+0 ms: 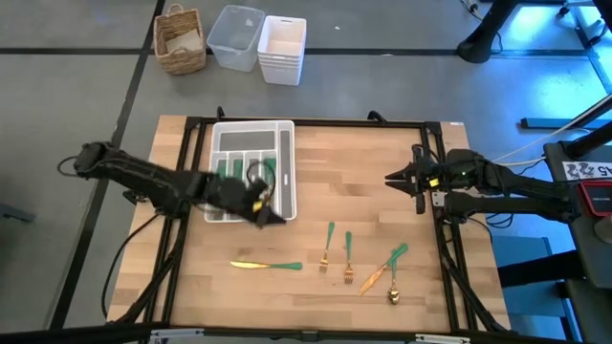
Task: Sort silverware
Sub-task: Put the green knife into the white silverware tray
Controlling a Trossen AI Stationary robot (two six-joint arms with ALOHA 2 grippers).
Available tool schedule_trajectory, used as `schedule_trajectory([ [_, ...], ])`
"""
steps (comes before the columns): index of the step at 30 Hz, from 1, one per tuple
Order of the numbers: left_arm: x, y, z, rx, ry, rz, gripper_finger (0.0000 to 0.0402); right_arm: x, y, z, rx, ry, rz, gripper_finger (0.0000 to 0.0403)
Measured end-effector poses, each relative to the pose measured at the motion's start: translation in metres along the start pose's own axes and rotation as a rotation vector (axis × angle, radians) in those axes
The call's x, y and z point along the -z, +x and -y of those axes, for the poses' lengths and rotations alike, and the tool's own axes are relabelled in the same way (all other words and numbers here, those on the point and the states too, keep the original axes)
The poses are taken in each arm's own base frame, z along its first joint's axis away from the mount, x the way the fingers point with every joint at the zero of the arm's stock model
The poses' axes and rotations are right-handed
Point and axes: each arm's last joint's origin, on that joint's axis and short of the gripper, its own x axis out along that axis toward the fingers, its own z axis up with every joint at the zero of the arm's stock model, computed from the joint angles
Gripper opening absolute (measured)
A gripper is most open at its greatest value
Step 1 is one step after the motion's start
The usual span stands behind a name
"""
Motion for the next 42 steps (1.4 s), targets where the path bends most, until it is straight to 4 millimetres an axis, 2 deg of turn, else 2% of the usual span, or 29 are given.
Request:
schedule_trajectory([
  [2,0.020,0.005,0.009,0.039,0.014,-0.015,0.0102,0.000,0.000,0.000,0.008,0.000,0.001,0.0081],
  [6,0.055,0.018,0.016,0.059,0.025,-0.068,0.0102,0.000,0.000,0.001,0.030,-0.001,0.005,0.0081],
  [11,0.086,0.037,0.007,-0.006,0.025,-0.155,0.0102,-0.001,0.000,0.002,0.055,0.014,0.010,0.0081],
  [15,0.102,0.053,-0.007,-0.086,0.023,-0.193,0.0102,-0.001,0.000,0.002,0.060,0.058,0.021,0.0081],
  [21,0.107,0.073,-0.026,-0.169,0.133,-0.207,0.0101,-0.004,0.000,-0.001,-0.020,0.077,0.043,0.0081],
  [26,0.108,0.078,-0.033,-0.182,0.307,-0.228,0.0101,-0.005,-0.008,-0.006,-0.149,0.037,0.059,0.0081],
  [34,0.111,0.076,-0.044,-0.251,0.632,-0.302,0.0101,-0.005,-0.015,-0.006,-0.153,0.035,0.090,0.0081],
  [42,0.116,0.071,-0.051,-0.285,0.874,-0.396,0.0101,-0.005,-0.014,-0.006,-0.153,0.058,0.082,0.0081],
])
